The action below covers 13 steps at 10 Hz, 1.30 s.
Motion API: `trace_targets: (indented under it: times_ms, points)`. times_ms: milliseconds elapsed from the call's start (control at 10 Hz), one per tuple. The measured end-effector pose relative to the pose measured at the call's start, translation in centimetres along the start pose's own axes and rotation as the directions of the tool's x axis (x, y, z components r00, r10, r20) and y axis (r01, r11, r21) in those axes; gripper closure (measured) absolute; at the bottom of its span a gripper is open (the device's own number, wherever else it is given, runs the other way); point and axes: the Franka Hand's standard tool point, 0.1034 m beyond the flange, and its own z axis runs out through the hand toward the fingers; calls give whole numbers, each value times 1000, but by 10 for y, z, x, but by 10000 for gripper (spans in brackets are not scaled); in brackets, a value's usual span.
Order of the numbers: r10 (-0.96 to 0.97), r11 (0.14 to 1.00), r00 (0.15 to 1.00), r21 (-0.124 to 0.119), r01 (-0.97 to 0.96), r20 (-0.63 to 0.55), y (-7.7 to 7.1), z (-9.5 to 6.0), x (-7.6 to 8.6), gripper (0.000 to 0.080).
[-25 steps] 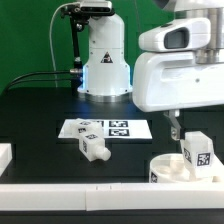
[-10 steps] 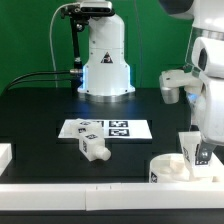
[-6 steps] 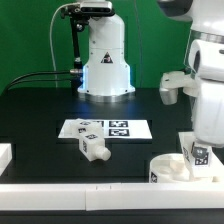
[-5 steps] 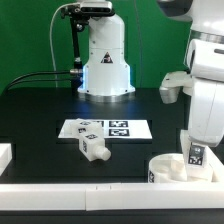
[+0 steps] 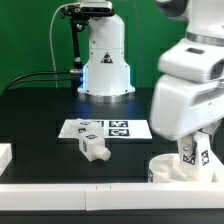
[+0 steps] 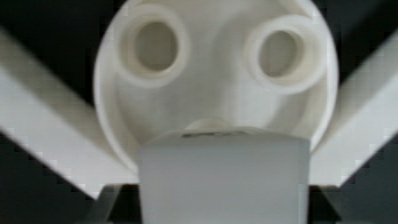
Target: Assemble stool
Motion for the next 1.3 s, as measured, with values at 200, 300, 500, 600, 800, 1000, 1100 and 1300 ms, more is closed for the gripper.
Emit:
trace_targets:
  times_ms: [200, 300, 500, 600, 800, 1000, 1100, 1300]
  points:
    - [186, 983, 983, -13, -186, 10, -8, 0, 2, 465]
    - [240, 971, 971, -9, -240, 9, -7, 0, 1, 465]
    - [366, 931, 931, -8, -366, 8, -8, 0, 2, 465]
    - [440, 898, 898, -5, -440, 7, -9, 0, 2, 465]
    - [741, 671, 672, 22, -741, 17, -15, -1, 4, 465]
    - [910, 404, 409, 76, -912, 65, -12, -2, 5, 465]
    - [909, 409, 412, 64, -911, 56, -13, -2, 5, 465]
    - [963, 256, 260, 60, -965, 75, -15, -1, 5, 465]
